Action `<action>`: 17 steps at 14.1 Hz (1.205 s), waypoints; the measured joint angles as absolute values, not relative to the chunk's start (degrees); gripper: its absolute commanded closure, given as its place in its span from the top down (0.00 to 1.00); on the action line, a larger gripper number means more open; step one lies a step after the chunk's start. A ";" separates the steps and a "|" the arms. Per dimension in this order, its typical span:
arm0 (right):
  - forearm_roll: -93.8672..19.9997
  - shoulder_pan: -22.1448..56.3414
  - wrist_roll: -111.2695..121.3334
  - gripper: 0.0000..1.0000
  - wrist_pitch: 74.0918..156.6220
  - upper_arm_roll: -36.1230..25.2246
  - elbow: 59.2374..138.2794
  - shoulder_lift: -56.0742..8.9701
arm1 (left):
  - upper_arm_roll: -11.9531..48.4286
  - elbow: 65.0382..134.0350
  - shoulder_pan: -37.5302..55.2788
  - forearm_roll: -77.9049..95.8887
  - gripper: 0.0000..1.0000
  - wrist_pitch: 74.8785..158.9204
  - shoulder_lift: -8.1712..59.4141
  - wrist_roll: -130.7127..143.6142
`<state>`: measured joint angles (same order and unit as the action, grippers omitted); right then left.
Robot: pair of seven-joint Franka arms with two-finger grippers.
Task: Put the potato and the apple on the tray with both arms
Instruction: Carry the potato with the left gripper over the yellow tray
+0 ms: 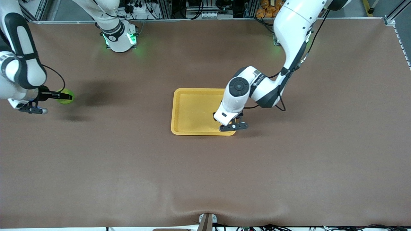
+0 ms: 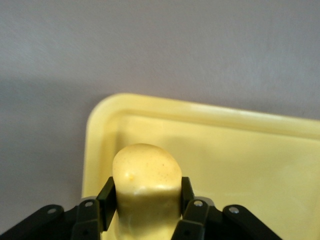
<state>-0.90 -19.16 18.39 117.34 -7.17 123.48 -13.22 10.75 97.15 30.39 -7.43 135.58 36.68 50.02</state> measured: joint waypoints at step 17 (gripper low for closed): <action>-3.89 -6.76 -0.23 0.00 93.99 -6.53 110.79 -9.65 | 10.56 96.37 32.85 -13.60 0.19 129.79 38.83 50.54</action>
